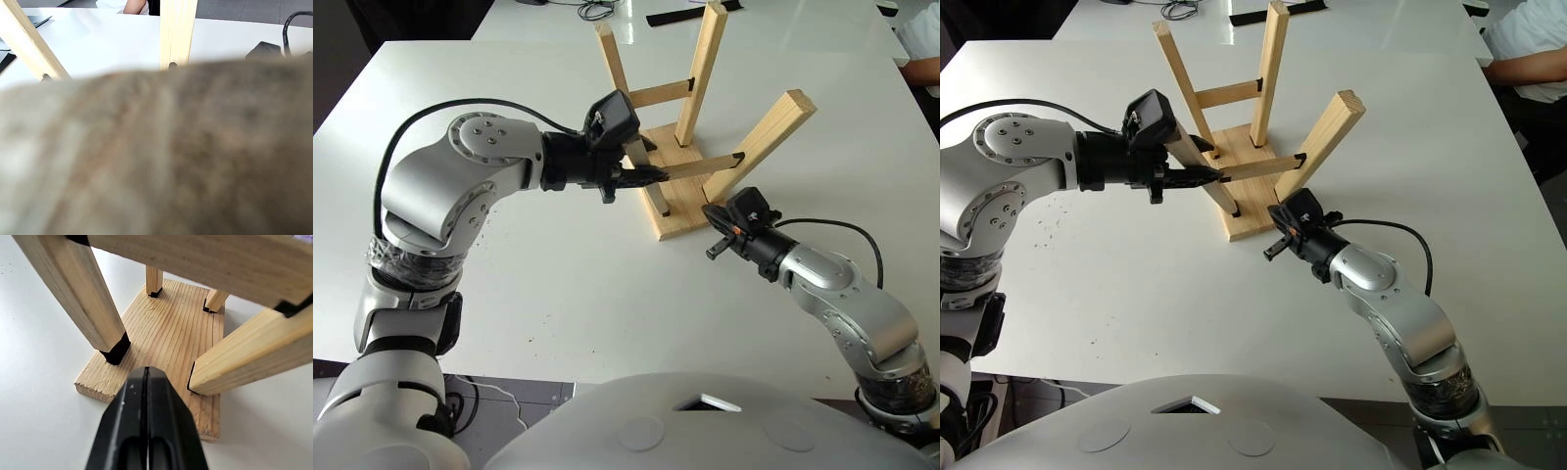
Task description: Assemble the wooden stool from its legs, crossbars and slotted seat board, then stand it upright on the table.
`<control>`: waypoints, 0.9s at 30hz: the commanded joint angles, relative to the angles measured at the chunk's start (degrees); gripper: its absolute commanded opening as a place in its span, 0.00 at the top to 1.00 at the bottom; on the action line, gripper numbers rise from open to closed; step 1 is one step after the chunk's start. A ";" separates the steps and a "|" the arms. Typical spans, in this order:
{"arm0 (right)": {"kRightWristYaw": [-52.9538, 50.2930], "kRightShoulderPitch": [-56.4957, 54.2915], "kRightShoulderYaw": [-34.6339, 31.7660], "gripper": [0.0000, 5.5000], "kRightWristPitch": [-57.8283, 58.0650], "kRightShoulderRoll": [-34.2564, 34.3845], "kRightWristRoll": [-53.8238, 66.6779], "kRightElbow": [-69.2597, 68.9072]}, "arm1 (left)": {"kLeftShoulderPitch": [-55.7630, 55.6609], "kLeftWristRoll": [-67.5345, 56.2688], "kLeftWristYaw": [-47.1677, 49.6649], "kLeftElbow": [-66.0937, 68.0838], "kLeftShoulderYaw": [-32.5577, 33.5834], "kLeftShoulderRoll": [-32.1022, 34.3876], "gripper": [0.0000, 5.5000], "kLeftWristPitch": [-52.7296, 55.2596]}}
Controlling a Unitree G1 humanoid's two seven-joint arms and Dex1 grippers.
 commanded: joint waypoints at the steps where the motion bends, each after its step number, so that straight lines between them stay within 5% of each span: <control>1: -1.26 -0.06 1.73 1.00 -2.50 4.08 -2.25 2.12 | 2.83 -0.03 -1.92 4.79 -4.65 -1.20 0.63 2.30; 12: -3.64 -1.20 2.19 1.00 -14.65 14.41 -8.52 12.84 | 2.24 3.24 -5.14 7.12 -8.25 -0.04 0.63 -2.27; 18: -0.82 -0.38 -1.15 1.00 -17.61 20.04 -2.20 10.34 | 1.61 4.03 -5.95 8.44 -8.65 -0.15 0.63 -3.34; 23: 1.11 1.41 -3.42 1.00 -17.50 20.65 0.85 9.51 | 1.49 4.80 -6.15 9.68 -8.77 -0.36 0.63 -4.30; 27: 5.38 4.20 -2.26 1.00 -18.07 14.85 -1.56 9.65 | 0.97 5.38 -7.31 11.25 -8.97 -0.20 0.63 -5.39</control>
